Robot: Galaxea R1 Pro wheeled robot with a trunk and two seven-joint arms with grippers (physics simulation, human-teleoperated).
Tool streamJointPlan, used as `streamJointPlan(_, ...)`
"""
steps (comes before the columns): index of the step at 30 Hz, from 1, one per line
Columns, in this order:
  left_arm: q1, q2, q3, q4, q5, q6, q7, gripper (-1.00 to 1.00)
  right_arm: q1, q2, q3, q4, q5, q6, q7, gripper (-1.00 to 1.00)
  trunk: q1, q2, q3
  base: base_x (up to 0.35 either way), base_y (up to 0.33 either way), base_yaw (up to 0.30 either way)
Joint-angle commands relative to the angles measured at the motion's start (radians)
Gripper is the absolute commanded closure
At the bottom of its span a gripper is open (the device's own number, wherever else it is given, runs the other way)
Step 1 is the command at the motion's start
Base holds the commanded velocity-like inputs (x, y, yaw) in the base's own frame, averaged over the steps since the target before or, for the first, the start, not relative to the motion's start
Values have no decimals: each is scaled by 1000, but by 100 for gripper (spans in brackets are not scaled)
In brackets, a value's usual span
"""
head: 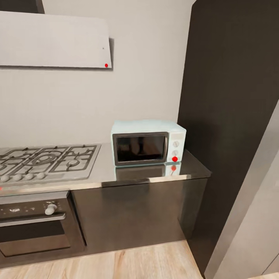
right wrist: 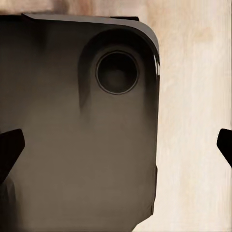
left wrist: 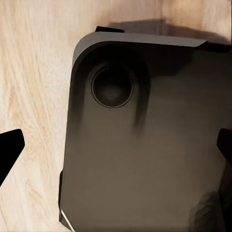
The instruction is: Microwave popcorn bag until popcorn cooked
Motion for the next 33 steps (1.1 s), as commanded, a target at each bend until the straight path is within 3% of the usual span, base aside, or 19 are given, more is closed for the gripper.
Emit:
streamJointPlan(1,0,0,0,0,7,-3,0,-100,0,0,0,0,-1,-3,0,-100,0,0,-1,224,-175,0)
streamJointPlan(10,0,0,0,0,7,-4,0,-100,0,-2,-2,0,-4,-3,-1,-100,0,0,-1,164,-140,20)
streamJointPlan(26,0,0,0,0,7,-4,0,-100,0,-3,-2,0,-4,-3,0,-100,0,0,-1,4,-4,256)
streamJointPlan(33,0,0,0,0,7,-4,1,-100,0,-3,-2,0,-3,-4,0,-100,0,0,-1,0,-1,39)
